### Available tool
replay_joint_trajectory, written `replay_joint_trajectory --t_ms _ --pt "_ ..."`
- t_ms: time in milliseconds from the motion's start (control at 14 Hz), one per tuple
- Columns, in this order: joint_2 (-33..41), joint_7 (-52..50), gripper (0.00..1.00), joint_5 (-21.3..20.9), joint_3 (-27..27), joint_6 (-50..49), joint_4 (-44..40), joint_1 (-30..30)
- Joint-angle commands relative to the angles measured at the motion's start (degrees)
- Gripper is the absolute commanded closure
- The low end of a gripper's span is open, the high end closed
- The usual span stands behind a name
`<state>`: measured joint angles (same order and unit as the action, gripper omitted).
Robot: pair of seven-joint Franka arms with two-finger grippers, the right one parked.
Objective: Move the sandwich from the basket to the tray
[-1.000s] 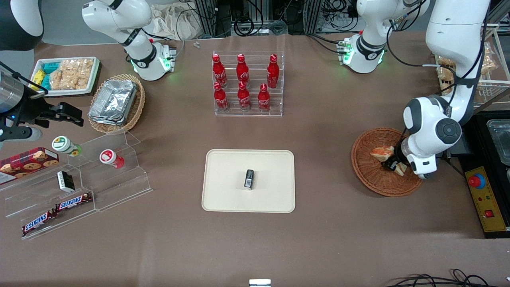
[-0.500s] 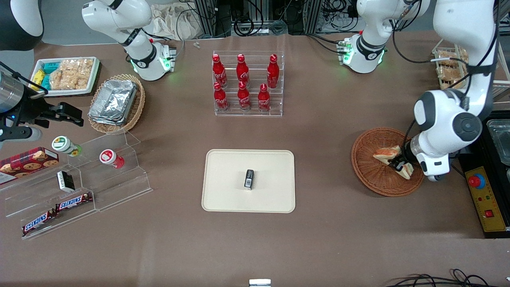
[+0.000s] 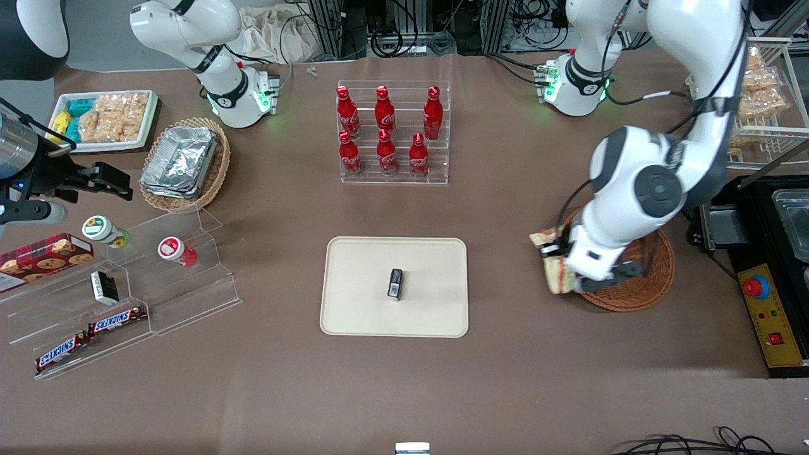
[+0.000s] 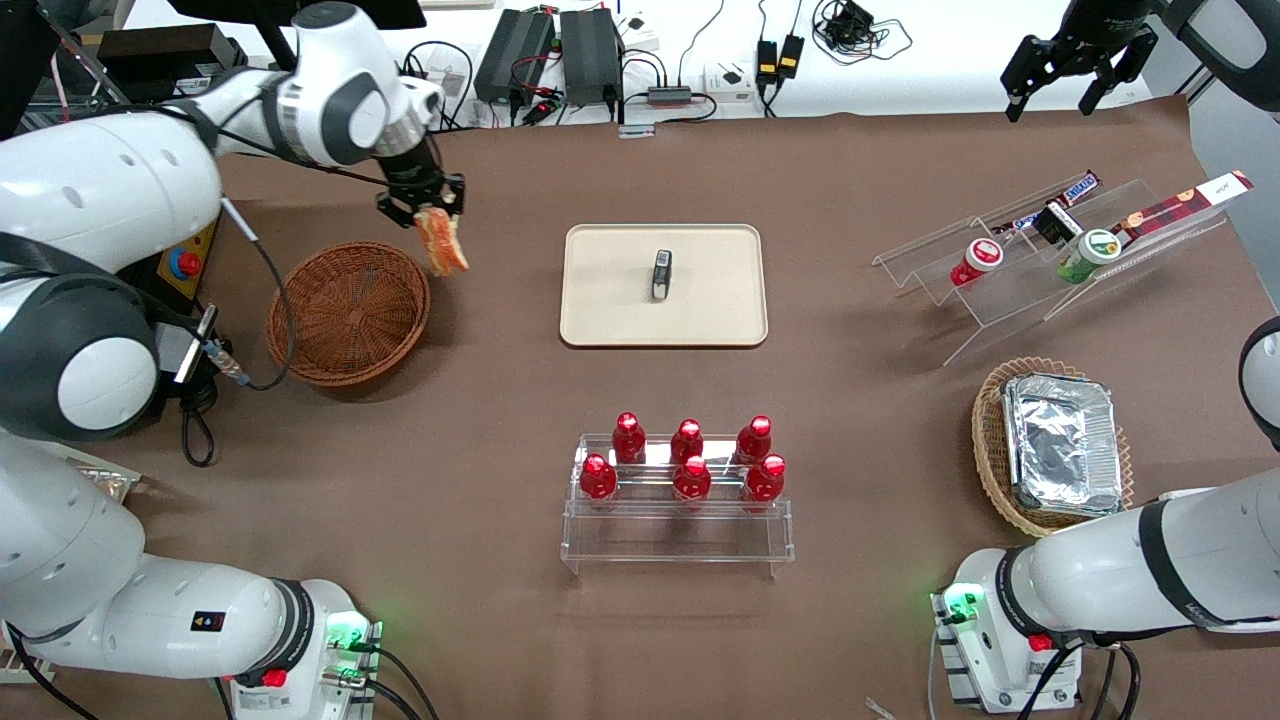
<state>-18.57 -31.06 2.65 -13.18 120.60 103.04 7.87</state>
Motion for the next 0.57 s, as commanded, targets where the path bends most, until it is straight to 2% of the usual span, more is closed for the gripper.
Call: replay_joint_trajectory --t_ms 0,214,500 --pt "-7.16 3.29 1.0 -0.97 -3.52 2.86 -5.82 2.83" --pt "-12.26 3.38 1.0 -3.68 -3.43 11.38 -6.09 8.29" --pt "-20.08 2.94 1.0 -5.46 -3.43 13.17 -11.17 11.2"
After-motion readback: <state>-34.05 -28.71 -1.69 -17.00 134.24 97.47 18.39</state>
